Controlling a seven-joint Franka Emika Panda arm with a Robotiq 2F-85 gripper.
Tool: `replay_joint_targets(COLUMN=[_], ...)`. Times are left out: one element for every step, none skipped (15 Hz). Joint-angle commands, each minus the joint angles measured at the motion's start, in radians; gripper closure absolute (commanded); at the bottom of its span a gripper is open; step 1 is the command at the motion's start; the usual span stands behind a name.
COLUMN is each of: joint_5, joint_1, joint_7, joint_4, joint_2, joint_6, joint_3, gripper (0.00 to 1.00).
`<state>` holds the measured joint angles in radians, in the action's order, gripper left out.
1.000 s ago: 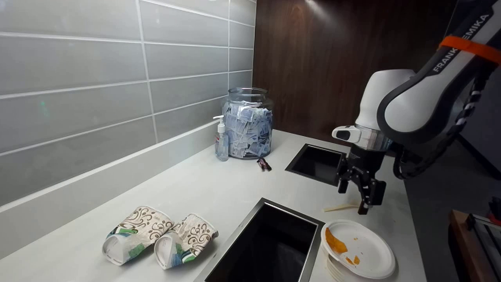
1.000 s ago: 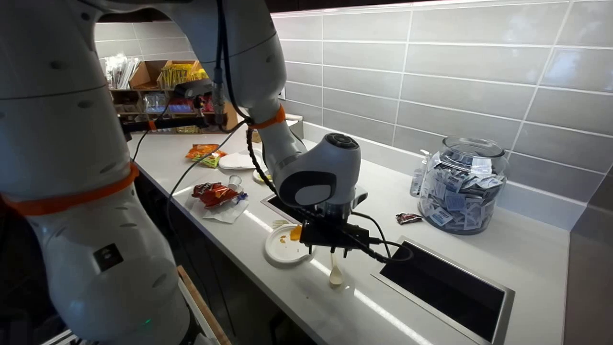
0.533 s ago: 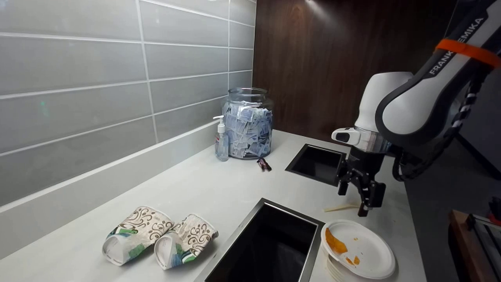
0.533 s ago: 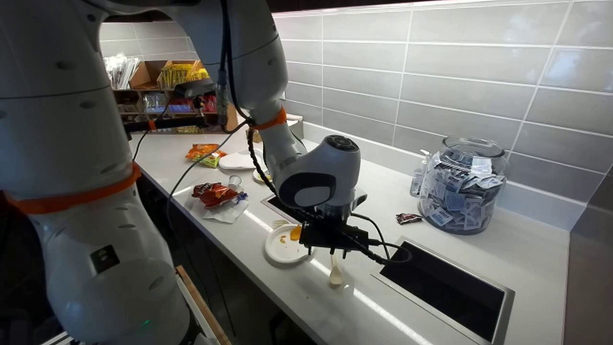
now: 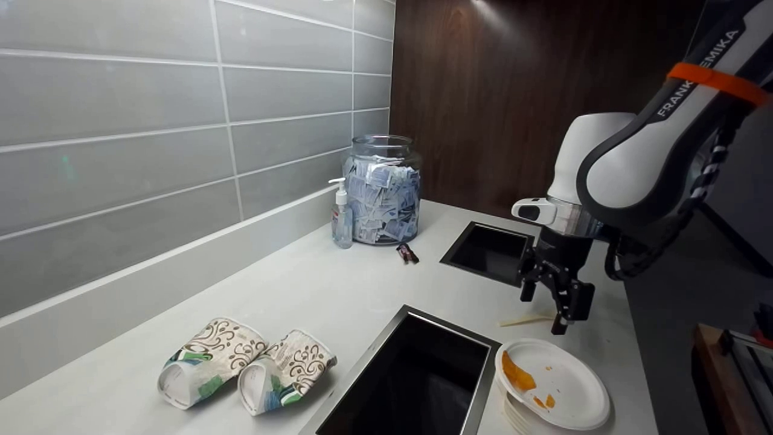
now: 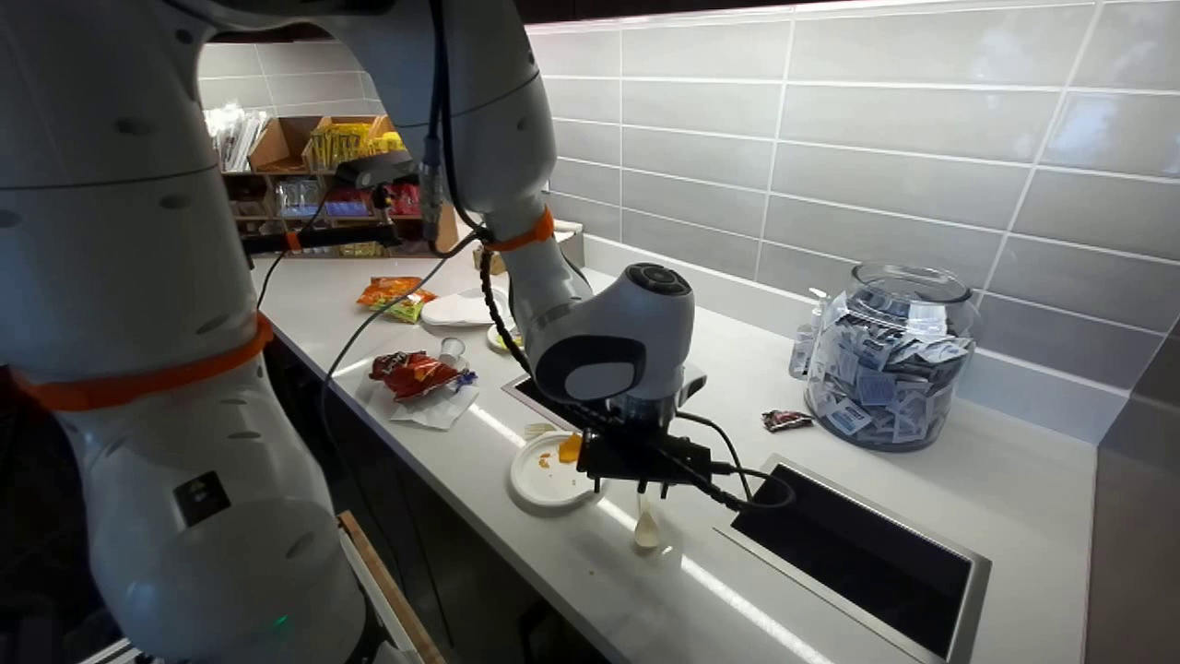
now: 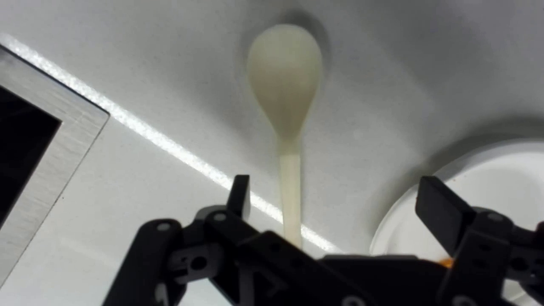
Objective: Use the spoon to push the big, orange piece into the bin
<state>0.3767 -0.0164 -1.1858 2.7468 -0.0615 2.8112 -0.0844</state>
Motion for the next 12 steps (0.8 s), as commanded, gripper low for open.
replay_joint_targets(joint_5=[0.024,0.024,0.026,0.021,0.018,0.020,0.019,0.021,0.022,0.024,0.023,0.020], joint_1=[0.004,0.005,0.006,0.006,0.007,0.007,0.007,0.008,0.008,0.009,0.009,0.008], joint_7=[-0.040,-0.043,-0.048,-0.049,-0.050,-0.053,-0.054,-0.057,-0.059,-0.062,-0.063,-0.057], joint_4=[-0.008,-0.010,-0.012,-0.014,-0.014,-0.017,-0.019,-0.021,-0.023,-0.024,-0.025,-0.025], joint_2=[-0.042,-0.051,-0.056,-0.059,-0.060,-0.063,-0.066,-0.069,-0.071,-0.070,-0.070,-0.063], joint_6=[0.052,0.064,0.074,0.082,0.090,0.094,0.099,0.100,0.099,0.098,0.097,0.089], joint_3=[0.005,0.005,0.006,0.005,0.005,0.006,0.006,0.007,0.008,0.009,0.008,0.007], gripper=[0.00,0.00,0.00,0.04,0.15,0.29,0.29,0.37,0.45,0.53,0.61,0.68])
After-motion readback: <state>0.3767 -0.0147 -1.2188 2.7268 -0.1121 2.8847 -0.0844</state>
